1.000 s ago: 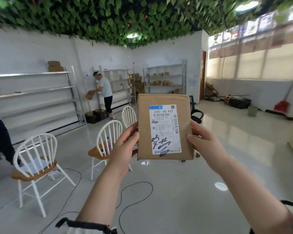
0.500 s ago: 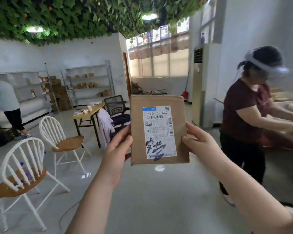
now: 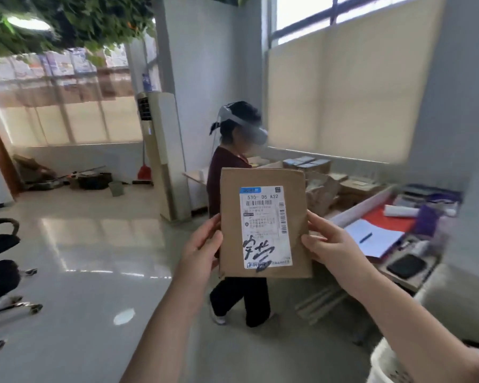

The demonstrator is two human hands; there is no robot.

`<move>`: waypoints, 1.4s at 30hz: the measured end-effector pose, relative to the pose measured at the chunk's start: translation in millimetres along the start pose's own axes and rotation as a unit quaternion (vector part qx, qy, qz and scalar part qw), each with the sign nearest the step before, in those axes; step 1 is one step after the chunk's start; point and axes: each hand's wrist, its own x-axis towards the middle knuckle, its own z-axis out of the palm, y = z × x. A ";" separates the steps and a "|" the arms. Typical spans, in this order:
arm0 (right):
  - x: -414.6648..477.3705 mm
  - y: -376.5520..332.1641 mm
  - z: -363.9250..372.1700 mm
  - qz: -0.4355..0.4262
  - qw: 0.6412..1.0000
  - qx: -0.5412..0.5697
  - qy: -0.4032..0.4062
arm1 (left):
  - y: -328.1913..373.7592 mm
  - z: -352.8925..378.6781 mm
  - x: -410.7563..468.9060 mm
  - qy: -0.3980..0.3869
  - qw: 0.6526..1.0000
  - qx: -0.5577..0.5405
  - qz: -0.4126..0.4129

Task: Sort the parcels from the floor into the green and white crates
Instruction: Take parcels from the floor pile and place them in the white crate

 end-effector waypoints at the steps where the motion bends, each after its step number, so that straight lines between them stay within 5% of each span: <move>1: -3.2 1.6 -31.4 0.005 1.000 -0.006 0.027 | -10.0 32.6 6.7 -0.015 1.000 -0.011 -0.008; 10: -58.5 21.8 -257.3 0.031 0.961 -0.045 0.272 | -73.2 285.2 38.5 -0.260 0.961 -0.069 -0.061; 20: -106.4 52.3 -373.2 0.062 0.891 -0.100 0.439 | -133.6 463.6 55.5 -0.454 0.879 -0.059 -0.136; 31: -130.2 122.3 -441.4 0.118 0.845 -0.075 0.517 | -211.4 549.5 42.9 -0.504 0.841 -0.024 -0.197; 42: -118.1 293.7 -499.8 0.298 0.835 0.003 0.462 | -365.6 565.1 22.9 -0.441 0.843 0.081 -0.298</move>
